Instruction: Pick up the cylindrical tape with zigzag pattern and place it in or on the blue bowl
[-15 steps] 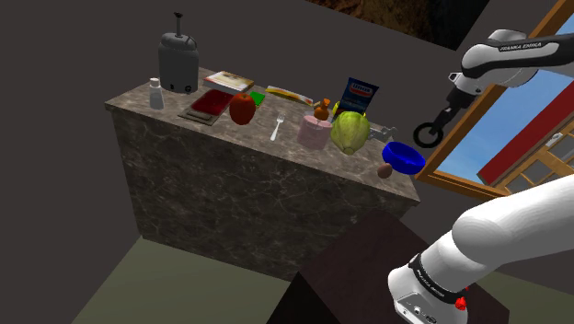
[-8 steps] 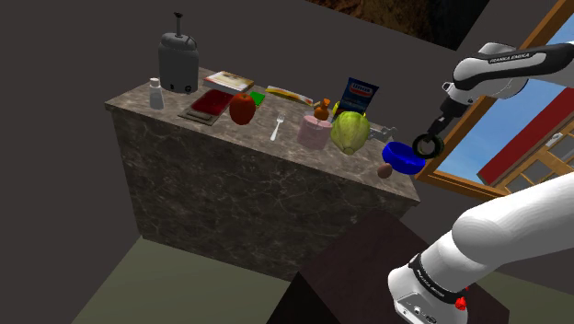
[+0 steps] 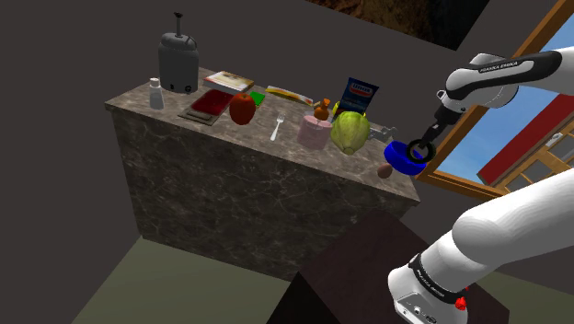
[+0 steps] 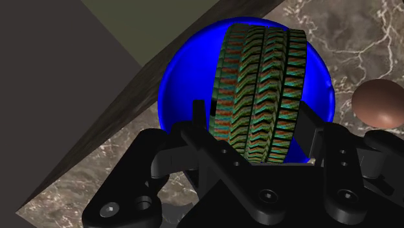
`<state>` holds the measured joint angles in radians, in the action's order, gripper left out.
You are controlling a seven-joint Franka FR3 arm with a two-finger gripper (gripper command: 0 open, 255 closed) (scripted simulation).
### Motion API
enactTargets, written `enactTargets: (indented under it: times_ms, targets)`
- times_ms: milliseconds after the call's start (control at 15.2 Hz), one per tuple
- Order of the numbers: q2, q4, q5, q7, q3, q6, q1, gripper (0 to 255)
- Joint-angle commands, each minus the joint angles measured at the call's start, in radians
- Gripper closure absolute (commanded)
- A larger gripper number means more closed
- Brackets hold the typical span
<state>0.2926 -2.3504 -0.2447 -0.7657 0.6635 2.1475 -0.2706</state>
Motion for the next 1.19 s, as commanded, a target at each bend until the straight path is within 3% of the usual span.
enactTargets:
  times_ms: [0,264,330,660,924,1122]
  targets:
    - [0.000,-0.001,0.000,0.000,0.000,0.002,0.000,255]
    - [0.000,-0.001,0.000,0.000,0.000,0.002,0.000,255]
    - [0.000,-0.001,0.000,0.000,0.000,0.002,0.000,0]
    - [0.000,-0.001,0.000,0.000,0.000,0.002,0.000,0]
    - [0.058,0.081,-0.011,0.016,-0.036,-0.136,-0.004,0]
    - [0.058,0.081,-0.011,0.015,-0.036,-0.135,-0.004,0]
